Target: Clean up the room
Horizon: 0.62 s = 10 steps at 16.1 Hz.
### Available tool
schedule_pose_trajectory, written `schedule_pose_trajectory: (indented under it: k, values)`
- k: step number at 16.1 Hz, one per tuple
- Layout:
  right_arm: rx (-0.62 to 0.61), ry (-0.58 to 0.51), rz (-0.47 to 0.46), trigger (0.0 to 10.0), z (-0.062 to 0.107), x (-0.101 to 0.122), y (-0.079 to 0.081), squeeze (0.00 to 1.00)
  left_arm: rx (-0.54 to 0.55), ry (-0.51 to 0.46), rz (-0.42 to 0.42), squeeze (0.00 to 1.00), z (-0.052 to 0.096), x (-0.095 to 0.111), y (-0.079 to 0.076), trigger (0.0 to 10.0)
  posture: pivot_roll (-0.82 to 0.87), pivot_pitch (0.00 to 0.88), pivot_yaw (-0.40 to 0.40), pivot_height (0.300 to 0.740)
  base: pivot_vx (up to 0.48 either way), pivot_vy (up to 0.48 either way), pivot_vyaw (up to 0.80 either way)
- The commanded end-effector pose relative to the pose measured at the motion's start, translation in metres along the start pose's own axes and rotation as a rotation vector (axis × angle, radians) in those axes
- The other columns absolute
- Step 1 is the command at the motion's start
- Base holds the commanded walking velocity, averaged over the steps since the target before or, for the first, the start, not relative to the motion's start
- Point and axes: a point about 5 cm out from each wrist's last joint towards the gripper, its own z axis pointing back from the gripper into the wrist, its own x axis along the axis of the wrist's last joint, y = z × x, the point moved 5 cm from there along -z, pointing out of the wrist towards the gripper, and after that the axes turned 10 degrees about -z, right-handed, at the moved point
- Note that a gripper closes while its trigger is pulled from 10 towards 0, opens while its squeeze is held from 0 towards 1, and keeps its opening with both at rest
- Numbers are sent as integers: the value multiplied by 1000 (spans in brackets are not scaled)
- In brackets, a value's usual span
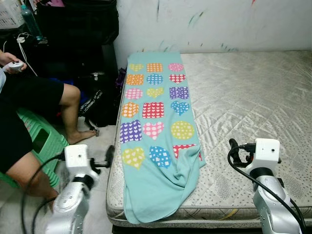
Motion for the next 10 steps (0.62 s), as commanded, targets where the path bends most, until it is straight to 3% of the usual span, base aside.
schedule_pose_trajectory:
  k: [1, 5, 10]
  values:
    - [17, -21, -14, 10000, -3, 7, 6, 0, -14, -10, -15, 0, -4, 6, -3, 10000, -119, 0, 38, 740, 0, 0, 0]
    - [46, -9, -35, 10000, -2, 5, 18, 0, -32, -14, -19, 0, -8, 8, -7, 10000, -123, 0, 41, 740, 0, 0, 0]
    - [39, 4, -34, 10000, -2, 0, 17, 0, 4, -3, -34, 0, -4, 4, 3, 10000, -119, 0, 38, 740, 0, 0, 0]
